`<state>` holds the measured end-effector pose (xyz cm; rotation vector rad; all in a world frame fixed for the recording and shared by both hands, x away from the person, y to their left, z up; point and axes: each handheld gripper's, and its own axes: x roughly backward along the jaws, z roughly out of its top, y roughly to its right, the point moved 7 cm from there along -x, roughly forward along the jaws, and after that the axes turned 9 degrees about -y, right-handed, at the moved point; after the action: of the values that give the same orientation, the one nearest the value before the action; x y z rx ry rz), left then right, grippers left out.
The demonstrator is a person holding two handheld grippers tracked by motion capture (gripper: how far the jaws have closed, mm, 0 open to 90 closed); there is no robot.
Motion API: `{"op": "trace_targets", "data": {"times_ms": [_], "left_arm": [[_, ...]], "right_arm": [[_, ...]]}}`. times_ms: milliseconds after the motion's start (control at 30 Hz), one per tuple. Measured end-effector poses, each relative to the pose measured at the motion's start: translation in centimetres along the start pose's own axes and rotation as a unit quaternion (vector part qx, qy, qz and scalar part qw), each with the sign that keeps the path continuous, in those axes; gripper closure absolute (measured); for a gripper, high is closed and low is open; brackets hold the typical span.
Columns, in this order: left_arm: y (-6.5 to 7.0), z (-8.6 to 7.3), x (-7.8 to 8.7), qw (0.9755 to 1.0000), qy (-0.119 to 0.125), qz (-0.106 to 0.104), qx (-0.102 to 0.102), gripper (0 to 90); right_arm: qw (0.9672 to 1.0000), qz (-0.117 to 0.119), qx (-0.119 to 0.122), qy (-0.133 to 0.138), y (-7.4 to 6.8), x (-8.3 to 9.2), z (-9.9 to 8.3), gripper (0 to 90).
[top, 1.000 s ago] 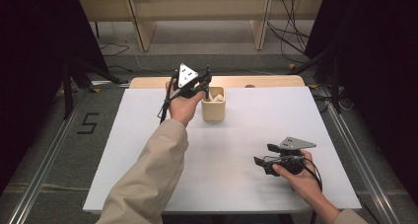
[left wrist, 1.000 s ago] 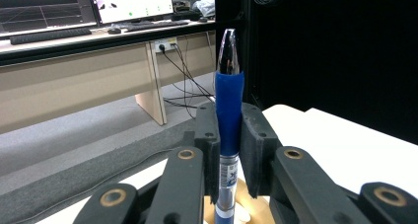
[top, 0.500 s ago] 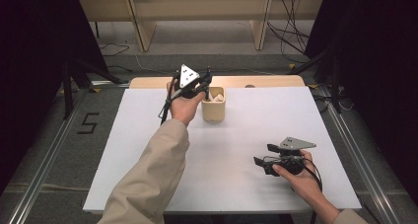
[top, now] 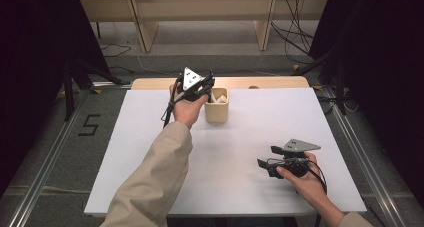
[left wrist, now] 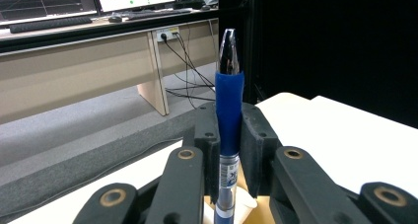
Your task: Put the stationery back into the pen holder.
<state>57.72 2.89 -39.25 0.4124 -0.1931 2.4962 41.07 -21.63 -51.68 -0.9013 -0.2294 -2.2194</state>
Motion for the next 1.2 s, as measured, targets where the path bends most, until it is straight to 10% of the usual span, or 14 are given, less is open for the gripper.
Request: {"op": "trace_targets", "data": {"times_ms": [1200], "left_arm": [[0.1,-1.3,-0.6,0.9999,-0.015,0.002,0.004,79.6]], "right_arm": [[1.0,0.001,0.002,0.0,0.0,0.1,0.0,23.6]]}}
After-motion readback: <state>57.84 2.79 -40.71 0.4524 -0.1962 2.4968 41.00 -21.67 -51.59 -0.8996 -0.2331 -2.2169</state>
